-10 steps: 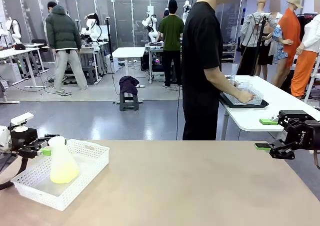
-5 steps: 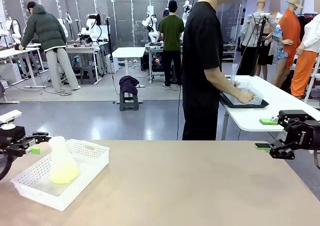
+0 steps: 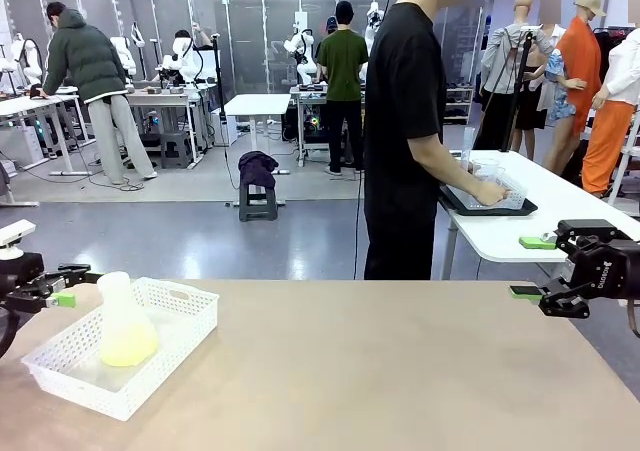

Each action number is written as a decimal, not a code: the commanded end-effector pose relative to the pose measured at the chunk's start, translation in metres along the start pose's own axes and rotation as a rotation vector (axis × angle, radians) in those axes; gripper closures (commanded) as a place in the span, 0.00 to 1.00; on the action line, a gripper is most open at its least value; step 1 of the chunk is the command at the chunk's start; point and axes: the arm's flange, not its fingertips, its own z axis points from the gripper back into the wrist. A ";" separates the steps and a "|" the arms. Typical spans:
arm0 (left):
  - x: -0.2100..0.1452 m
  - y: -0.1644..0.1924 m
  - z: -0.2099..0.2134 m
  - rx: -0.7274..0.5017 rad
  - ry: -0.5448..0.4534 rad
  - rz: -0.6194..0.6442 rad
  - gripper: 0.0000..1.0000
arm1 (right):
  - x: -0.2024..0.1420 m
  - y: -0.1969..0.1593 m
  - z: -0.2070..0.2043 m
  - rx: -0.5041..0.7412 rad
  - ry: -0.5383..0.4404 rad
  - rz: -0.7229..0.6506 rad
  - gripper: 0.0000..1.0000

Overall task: Prepare the solutions needed for the experiment.
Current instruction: When the human places the Big flask in the center of the table, pick up the Big flask and place it in the left Organizing basket.

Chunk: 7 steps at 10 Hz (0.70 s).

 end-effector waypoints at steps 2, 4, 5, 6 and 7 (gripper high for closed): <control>0.002 0.002 -0.001 -0.012 0.012 -0.006 0.00 | 0.000 0.003 0.000 0.000 -0.001 0.007 0.19; 0.002 0.002 -0.001 -0.012 0.012 -0.006 0.00 | 0.000 0.003 0.000 0.000 -0.001 0.007 0.19; 0.002 0.002 -0.001 -0.012 0.012 -0.006 0.00 | 0.000 0.003 0.000 0.000 -0.001 0.007 0.19; 0.001 0.001 -0.001 -0.002 0.001 -0.001 0.00 | 0.000 0.003 0.000 0.000 -0.001 0.007 0.19; 0.011 -0.012 0.011 0.047 -0.001 0.189 0.00 | 0.000 0.003 0.000 0.000 -0.001 0.007 0.19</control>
